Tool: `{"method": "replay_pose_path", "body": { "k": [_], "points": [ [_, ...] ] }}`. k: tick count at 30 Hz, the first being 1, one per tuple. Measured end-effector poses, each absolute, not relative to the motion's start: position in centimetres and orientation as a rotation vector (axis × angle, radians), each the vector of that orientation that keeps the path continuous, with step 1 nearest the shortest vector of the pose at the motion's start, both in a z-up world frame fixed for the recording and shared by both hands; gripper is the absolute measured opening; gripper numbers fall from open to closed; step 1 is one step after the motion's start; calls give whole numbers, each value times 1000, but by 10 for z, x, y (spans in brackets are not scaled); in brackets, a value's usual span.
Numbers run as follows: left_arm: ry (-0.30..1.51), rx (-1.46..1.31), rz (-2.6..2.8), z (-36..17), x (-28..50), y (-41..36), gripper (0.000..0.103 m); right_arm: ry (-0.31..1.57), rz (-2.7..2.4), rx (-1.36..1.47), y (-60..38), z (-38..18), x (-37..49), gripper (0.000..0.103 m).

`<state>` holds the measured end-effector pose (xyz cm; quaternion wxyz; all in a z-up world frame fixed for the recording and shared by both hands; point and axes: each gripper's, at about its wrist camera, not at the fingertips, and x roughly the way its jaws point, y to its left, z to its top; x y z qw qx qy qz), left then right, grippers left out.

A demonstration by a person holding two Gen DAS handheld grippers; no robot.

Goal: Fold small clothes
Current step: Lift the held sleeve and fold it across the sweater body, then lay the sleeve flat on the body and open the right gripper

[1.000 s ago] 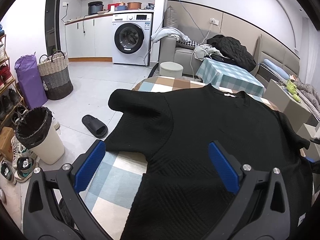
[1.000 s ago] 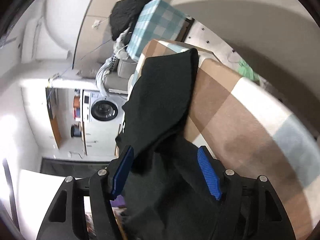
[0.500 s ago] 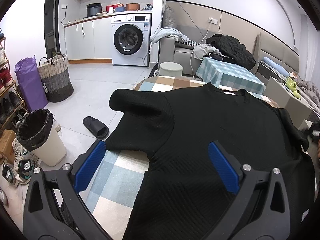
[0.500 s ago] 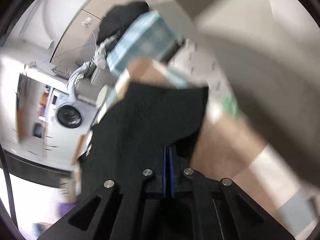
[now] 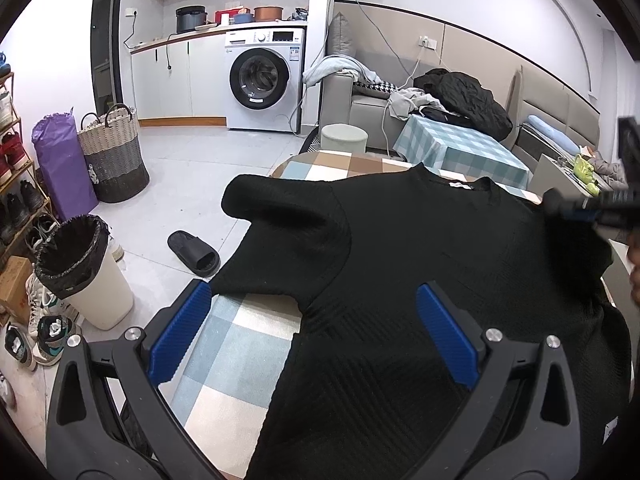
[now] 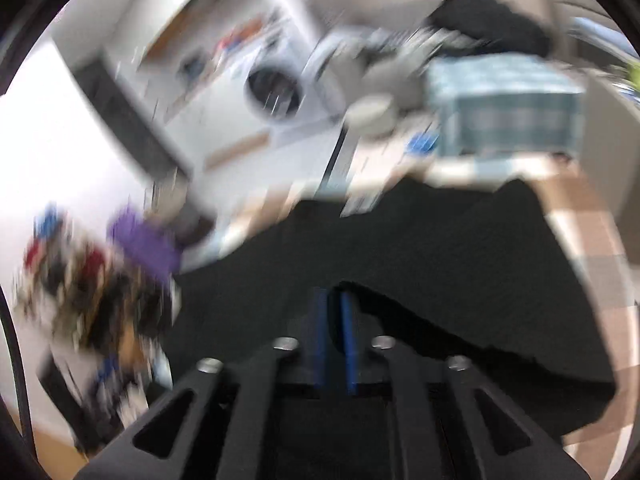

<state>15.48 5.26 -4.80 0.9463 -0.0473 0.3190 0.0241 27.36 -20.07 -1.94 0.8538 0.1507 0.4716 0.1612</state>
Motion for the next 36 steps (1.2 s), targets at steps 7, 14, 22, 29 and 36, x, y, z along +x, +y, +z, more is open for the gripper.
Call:
{"method": "replay_pose_path", "body": {
  "k": [7,14,22,29,36],
  "points": [
    [644,-93,27,-47,154,45,102,889,216,337,-246,-9,200,45],
    [657,-88,9,-49,156,40,102,1027,-98,422,-310,-60,194,52],
    [676,-101,27,-53,159,46,102,1019,-100,343,-291,-76,232,5],
    [674,-101,42,-50,159,49,102,850,48,568,-277,-37,277,14],
    [684,-102,32,-52,158,47,102,1050,69,389,-259,-62,276,59]
  ]
}}
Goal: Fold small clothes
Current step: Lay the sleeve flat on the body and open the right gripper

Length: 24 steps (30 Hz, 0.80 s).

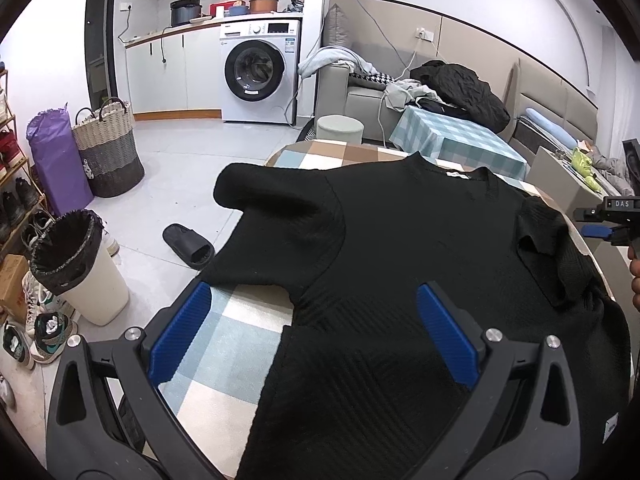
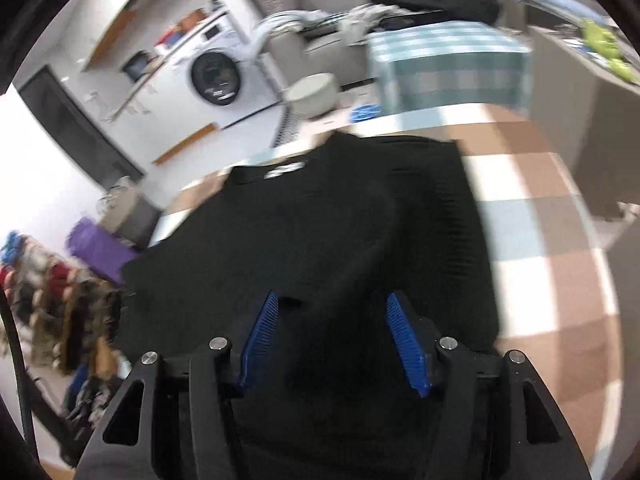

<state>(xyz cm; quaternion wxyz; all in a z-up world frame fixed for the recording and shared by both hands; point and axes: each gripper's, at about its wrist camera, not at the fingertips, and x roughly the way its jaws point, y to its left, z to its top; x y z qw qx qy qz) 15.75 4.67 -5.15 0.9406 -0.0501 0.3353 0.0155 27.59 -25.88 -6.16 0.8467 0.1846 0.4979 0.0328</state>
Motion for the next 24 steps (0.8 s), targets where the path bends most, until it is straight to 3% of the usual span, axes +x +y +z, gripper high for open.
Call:
{"method": "replay_pose_path", "body": {
  "k": [8,11,15,24],
  "points": [
    [679,-102,15,-50,157,40,102,929,191,407,-221,-27,256,56],
    [676,-108,9,-50,155,39,102,1033,256,420,-185,-57,272,55],
    [683,-120,11,-53,157,44,102,1189,27,408,-200,-111,285,42],
    [702,-152,4,-61,168,52,102,1104,-99,589,-267,-112,272,42]
  ]
}}
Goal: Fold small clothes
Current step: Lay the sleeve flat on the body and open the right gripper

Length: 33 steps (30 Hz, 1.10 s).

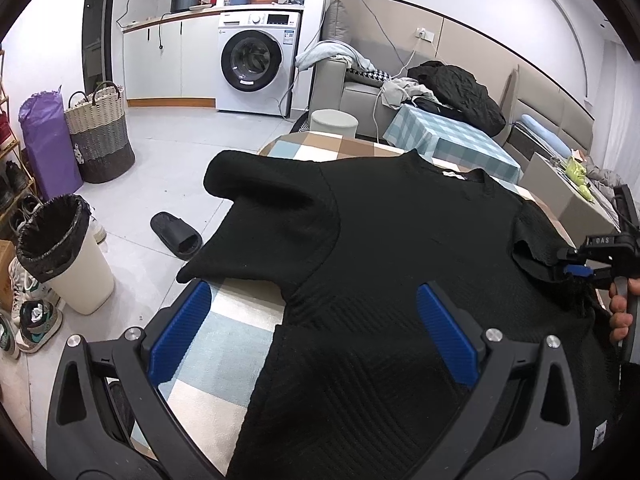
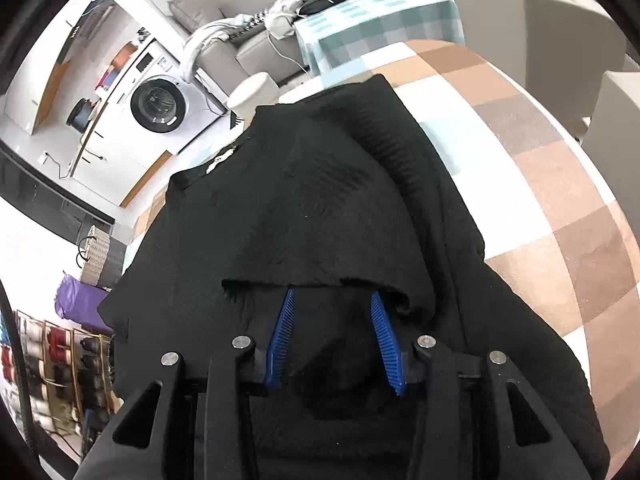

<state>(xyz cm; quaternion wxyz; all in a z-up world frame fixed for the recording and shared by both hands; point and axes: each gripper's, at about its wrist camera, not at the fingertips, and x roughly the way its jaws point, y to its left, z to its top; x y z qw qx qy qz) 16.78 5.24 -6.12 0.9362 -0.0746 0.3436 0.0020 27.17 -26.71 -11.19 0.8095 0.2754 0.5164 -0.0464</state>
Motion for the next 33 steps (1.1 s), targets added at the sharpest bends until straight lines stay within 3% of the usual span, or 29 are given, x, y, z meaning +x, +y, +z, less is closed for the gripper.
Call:
{"method": "replay_pose_path", "body": {
  "k": [6,8,9,10,15,17,18,19,23,28,33],
  "points": [
    [702,-147,2,-64,169,52,102,1106,-153,636,-269,-127,287,42],
    [704,-148,5,-65,170,53,102,1082,-193,625,-267,-123,287,26],
    [705,-149,7,-66,171,54,102,1074,-204,637,-269,-123,288,9],
    [706,-150,9,-66,171,54,102,1068,-207,651,-270,-122,289,3],
    [707,-162,26,-64,177,62,102,876,11,845,-253,-81,310,3],
    [702,-165,31,-63,178,65,102,855,85,928,-243,-71,324,15],
    [698,-166,32,-62,178,65,102,898,126,951,-235,-71,330,38],
    [694,-166,33,-61,178,66,102,917,157,964,-229,-70,330,44],
    [694,-168,33,-61,176,68,102,942,352,821,-200,-50,303,44],
    [693,-174,35,-60,174,70,102,800,221,686,-236,-20,243,44],
    [694,-200,70,-59,180,76,102,940,45,675,-251,-75,233,43]
  ]
}}
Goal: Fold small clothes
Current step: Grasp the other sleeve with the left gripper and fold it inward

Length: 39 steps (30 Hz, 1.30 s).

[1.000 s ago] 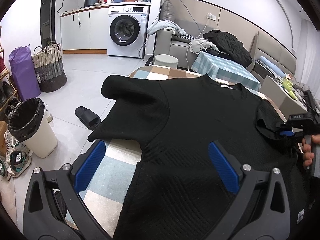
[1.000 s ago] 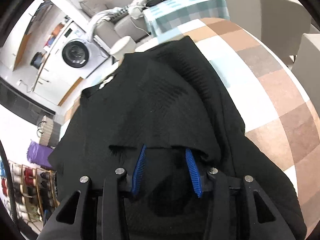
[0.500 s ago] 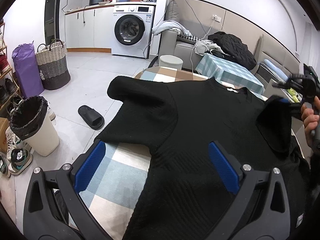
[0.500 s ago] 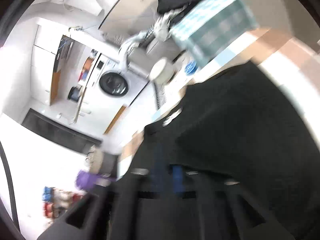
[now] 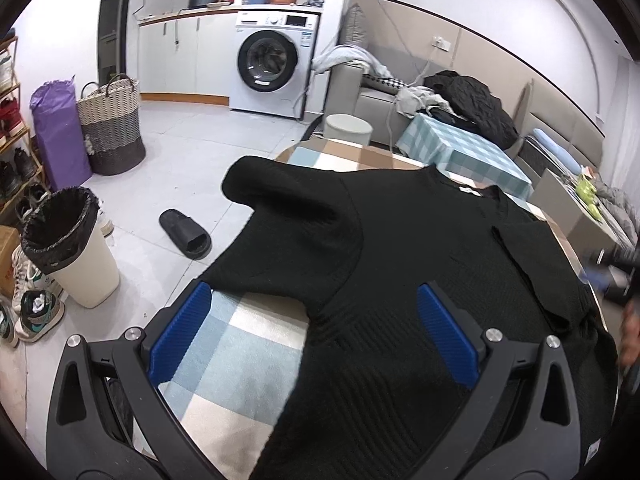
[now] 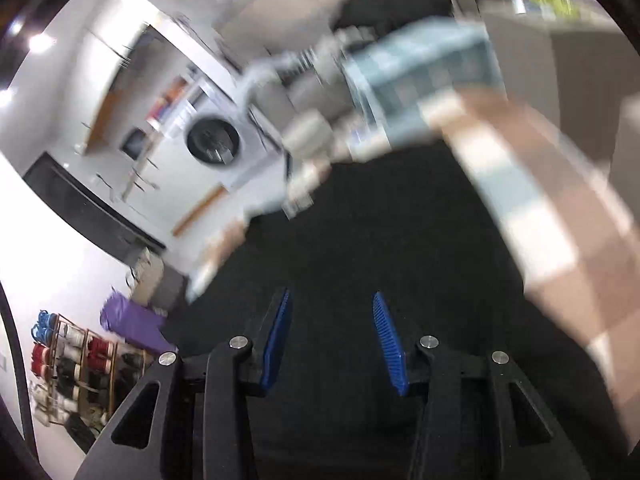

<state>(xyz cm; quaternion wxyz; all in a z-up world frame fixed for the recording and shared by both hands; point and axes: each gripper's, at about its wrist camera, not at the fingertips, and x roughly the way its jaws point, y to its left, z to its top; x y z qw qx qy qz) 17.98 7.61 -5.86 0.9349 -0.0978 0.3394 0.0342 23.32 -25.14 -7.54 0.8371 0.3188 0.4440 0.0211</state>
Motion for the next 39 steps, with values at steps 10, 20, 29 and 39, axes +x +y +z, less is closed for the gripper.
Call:
{"method": "replay_pose_path", "body": {
  "k": [10,20,29,39],
  "points": [
    [795,-333,166,-78,204,128,98,1019,78,589,-226,-98,203,42],
    [935,-601,165,-133,237,185,70,980,128,599,-233,-79,167,43],
    [933,-877,107,-175,260,231,70,956,112,608,-245,-69,160,43],
    [906,-1001,103,-204,267,247,35,970,96,636,-249,-77,156,43]
  ]
}}
